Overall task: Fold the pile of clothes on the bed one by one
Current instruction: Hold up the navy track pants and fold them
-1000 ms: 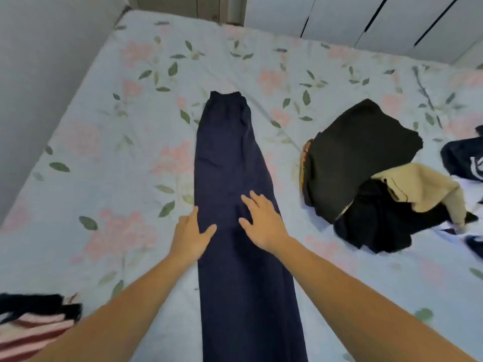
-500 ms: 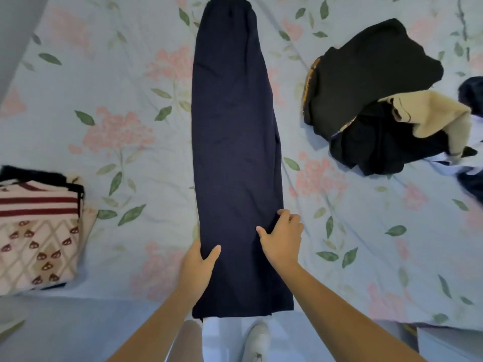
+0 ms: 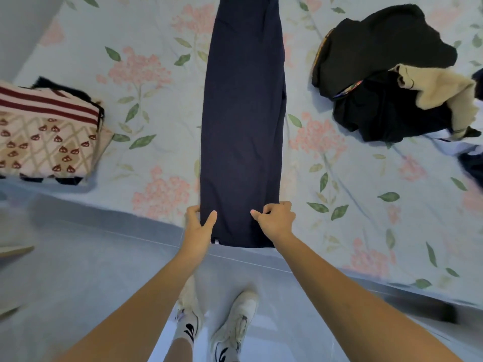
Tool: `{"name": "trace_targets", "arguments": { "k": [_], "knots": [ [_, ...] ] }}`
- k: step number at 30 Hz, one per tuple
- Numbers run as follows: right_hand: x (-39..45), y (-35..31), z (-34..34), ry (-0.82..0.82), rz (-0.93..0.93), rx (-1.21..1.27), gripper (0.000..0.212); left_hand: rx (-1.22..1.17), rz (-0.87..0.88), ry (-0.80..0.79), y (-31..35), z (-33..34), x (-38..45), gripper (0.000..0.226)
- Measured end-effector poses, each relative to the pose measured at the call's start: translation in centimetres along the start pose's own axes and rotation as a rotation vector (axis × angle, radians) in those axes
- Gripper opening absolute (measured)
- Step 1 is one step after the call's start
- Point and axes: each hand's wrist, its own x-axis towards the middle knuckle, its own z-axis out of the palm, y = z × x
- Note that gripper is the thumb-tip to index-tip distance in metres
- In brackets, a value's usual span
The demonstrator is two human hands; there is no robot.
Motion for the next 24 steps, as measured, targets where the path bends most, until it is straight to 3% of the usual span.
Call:
{"name": "trace_targets", "arguments": {
  "k": [3, 7, 10, 13, 16, 20, 24],
  "knots": [
    [-0.2, 1.0, -0.5, -0.039, 0.001, 0.211, 0.049, -0.042, -0.013, -0.049, -0.5, -0.1, -0.7, 0.034],
    [-0.6, 3.4, -2.5, -0.140, 0.039, 0.382, 0.027, -0.092, -0.032, -0.043, -1.4, 0.3, -1.4, 0.024],
    [0.1, 5.6, -2.9, -0.143, 0.060, 0.409, 0.031, 0.009, -0.015, 0.019, -2.4, 0.8, -1.2, 0.024],
    [0.5, 6.4, -2.8, -0.172, 0.006, 0.313, 0.025, 0.089, 0.042, 0.062, -3.1, 1.2, -0.8, 0.005],
    [-0.4, 7.0, -2.6, -0.218, -0.133, 0.375, 0.028, 0.104, 0.154, 0.063, -3.1, 1.1, -1.1, 0.024],
    [-2.1, 8.1, -2.9, -0.188, -0.352, 0.519, 0.062, 0.275, 0.308, -0.049, -3.5, 0.1, -1.3, 0.037],
    [-2.1, 9.7, -2.8, -0.169, -0.437, 0.326, 0.040, 0.396, 0.233, -0.228, -3.5, -1.2, -0.8, 0.057]
  ]
}}
